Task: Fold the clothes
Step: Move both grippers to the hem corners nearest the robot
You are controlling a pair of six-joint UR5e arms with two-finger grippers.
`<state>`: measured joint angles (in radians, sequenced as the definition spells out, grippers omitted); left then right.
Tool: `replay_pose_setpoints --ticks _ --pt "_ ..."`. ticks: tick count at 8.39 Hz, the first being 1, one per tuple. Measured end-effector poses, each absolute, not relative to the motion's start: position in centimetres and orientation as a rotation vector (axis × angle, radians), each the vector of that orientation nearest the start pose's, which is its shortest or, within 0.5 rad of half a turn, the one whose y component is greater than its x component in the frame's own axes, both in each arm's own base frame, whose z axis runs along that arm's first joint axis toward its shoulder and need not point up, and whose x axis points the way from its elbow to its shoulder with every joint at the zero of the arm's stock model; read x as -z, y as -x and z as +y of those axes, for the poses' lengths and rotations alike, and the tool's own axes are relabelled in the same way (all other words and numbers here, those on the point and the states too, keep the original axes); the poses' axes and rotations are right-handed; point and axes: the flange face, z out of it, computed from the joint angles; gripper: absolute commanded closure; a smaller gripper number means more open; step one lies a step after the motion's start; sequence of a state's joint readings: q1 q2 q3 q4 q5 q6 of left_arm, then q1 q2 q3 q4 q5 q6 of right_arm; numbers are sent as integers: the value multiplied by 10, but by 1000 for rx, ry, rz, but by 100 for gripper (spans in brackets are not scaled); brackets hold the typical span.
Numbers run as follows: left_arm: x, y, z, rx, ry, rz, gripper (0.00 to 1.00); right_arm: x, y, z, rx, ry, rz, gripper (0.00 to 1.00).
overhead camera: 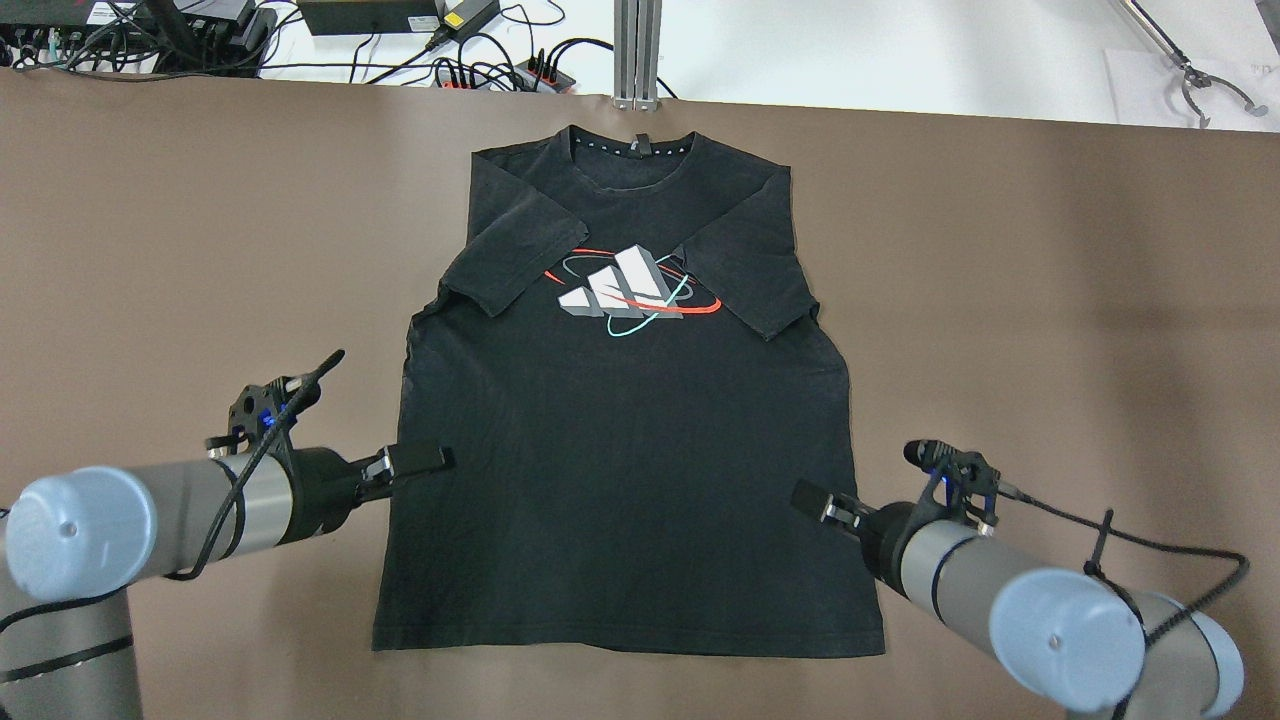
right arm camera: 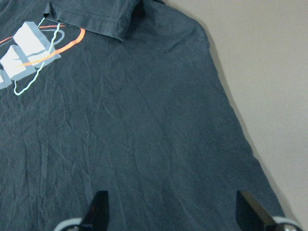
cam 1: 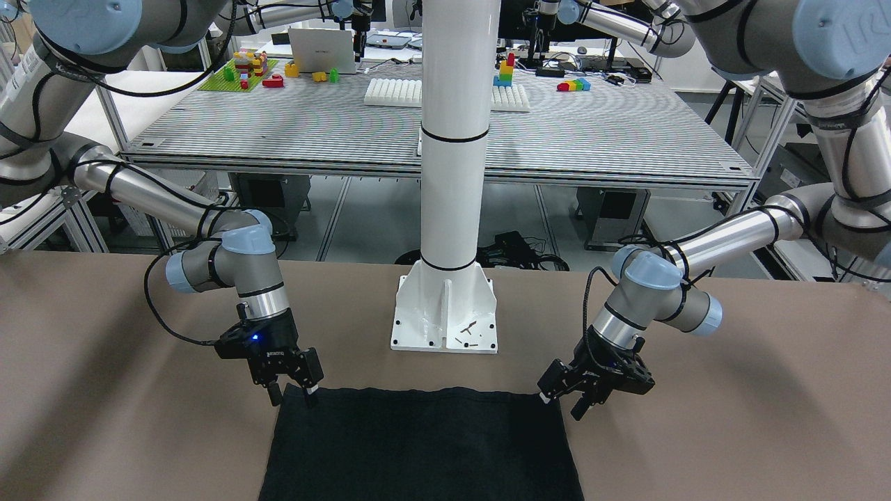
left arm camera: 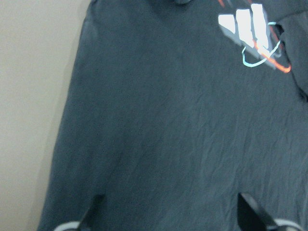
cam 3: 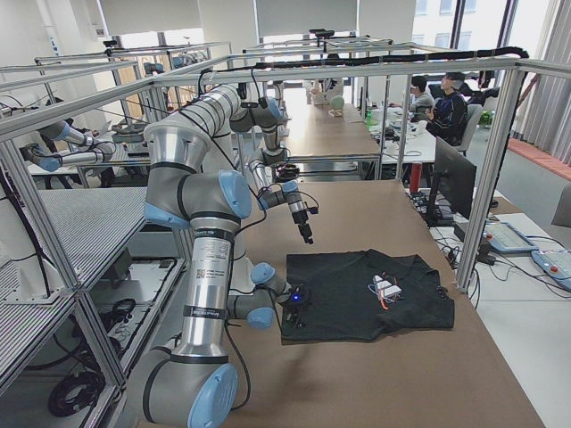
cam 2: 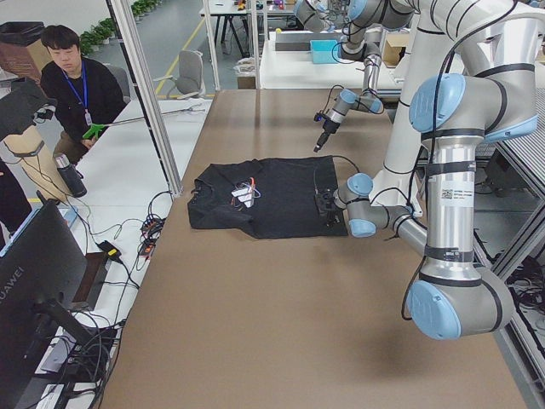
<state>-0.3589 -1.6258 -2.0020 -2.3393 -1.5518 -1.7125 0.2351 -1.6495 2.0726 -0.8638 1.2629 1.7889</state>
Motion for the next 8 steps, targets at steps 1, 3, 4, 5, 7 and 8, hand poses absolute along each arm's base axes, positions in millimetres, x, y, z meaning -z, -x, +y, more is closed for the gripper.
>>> replay_pose_setpoints --ticks 1,3,4,5,7,8 --pt "-354 -425 -277 423 -145 1229 5 -390 395 -244 -587 -276 -1152 9" --pt "-371 -446 -233 406 -131 1198 7 -404 388 -221 -600 -250 -1182 6" --pt "-377 -453 -220 409 -112 1188 11 -406 387 -217 -605 -245 -1187 6" --pt "-382 -456 -213 412 -100 1178 16 -407 387 -215 -608 -246 -1189 6" --pt "-390 -460 -209 419 -92 1163 28 -407 387 -214 -609 -247 -1191 6" --pt "-392 -461 -209 421 -92 1158 38 -407 387 -214 -609 -247 -1190 6"
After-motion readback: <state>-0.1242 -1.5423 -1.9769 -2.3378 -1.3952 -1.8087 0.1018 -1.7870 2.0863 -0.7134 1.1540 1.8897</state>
